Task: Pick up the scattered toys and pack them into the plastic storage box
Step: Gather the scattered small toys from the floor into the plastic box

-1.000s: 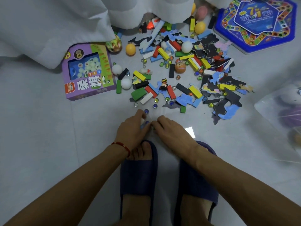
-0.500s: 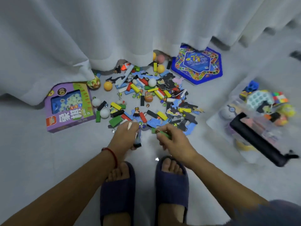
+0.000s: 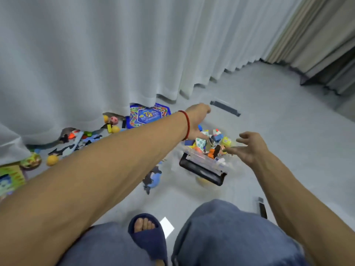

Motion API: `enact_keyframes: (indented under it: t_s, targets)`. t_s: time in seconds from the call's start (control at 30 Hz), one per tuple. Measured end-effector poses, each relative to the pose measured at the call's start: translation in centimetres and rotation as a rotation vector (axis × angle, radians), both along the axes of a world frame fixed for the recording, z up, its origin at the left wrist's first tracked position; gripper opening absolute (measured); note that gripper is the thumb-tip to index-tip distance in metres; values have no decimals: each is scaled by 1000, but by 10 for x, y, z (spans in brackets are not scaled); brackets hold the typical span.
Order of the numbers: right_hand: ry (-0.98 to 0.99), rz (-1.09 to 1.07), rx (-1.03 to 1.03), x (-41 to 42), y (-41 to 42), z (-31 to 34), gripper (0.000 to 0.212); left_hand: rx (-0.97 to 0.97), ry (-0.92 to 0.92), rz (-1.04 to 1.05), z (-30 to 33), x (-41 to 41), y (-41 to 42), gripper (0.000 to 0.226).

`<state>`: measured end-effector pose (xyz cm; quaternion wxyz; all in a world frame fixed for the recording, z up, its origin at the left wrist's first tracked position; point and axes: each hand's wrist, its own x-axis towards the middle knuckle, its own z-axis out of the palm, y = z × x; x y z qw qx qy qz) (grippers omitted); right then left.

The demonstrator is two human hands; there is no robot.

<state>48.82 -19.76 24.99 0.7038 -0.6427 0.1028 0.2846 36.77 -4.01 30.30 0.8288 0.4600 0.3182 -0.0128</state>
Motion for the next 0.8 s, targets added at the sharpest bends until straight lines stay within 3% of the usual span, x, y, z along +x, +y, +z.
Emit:
enact_keyframes:
  t_s: [0.1, 0.33, 0.4, 0.53, 0.67, 0.8]
  targets:
    - [-24, 55, -6, -8, 3, 4, 10, 87, 35, -9, -2, -18, 3, 54]
    - [-261, 497, -63, -71, 63, -9, 26, 292, 255, 143, -63, -120, 58, 29]
    - [-473, 733, -142, -100, 79, -28, 20, 354, 356, 167, -78, -152, 74, 12]
    - [-989, 1139, -494, -139, 100, -97, 16, 465, 506, 214, -120, -210, 89, 12]
    - [-958, 1238, -938, -142, 112, -180, 55, 467, 590, 282, -174, -246, 83, 16]
    - [-888, 1202, -1098, -140, 131, -232, 111, 377, 628, 322, -218, -249, 69, 10]
